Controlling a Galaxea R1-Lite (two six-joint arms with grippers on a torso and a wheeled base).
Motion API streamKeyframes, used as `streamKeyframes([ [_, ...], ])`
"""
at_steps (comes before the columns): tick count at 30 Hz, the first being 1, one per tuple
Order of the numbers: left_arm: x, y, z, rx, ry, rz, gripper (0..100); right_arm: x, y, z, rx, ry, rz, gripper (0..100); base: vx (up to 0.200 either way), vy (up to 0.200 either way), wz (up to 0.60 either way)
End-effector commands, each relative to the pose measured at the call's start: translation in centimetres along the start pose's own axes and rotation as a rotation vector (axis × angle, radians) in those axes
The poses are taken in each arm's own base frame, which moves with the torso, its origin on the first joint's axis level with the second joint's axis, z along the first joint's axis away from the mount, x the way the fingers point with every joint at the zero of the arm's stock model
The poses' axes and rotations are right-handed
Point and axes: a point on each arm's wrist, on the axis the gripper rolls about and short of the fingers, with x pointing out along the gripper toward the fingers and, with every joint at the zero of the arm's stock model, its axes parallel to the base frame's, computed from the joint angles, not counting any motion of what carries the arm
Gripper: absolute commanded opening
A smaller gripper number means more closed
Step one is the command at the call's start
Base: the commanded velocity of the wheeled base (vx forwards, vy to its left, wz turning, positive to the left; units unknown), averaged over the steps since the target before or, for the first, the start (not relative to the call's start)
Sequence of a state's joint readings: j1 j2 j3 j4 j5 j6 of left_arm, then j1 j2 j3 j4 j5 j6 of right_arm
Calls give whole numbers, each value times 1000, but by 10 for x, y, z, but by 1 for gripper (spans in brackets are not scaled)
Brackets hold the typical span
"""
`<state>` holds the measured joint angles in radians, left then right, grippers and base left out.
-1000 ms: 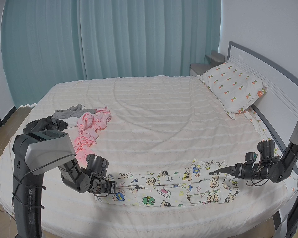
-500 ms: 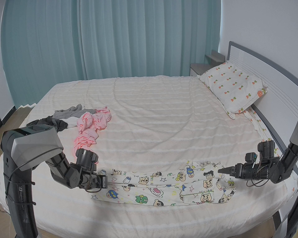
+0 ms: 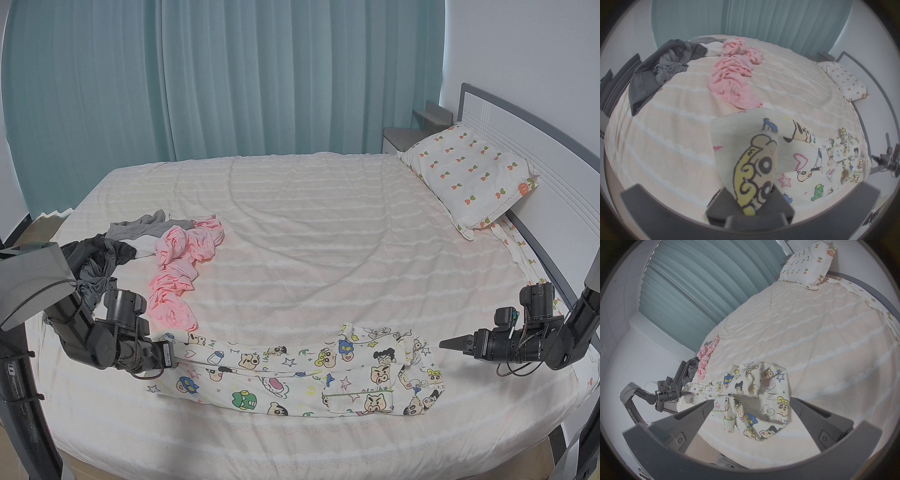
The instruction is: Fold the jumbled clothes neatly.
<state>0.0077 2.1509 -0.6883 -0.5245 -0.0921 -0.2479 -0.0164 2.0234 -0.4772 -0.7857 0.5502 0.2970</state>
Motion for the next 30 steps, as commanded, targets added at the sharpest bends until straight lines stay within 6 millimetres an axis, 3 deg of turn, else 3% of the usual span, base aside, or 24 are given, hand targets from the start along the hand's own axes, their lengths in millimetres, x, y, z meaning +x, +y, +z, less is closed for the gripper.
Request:
streamKeyframes([
  [1,-32,29,11,-81,-72,3,0,-2,1,0,0,-1,13,100,0,0,0],
  [11,-75,82,25,-217,-182,-3,0,-2,0,0,2,0,13,100,0,0,0],
  [20,-99,87,30,-240,-209,-15,0,-2,0,1,1,-4,13,100,0,0,0],
  [25,-99,47,29,-167,-190,2,0,-2,-1,1,2,-2,12,100,0,0,0],
  [30,-100,-21,30,-129,-208,-49,0,-2,-1,1,7,-2,12,100,0,0,0],
])
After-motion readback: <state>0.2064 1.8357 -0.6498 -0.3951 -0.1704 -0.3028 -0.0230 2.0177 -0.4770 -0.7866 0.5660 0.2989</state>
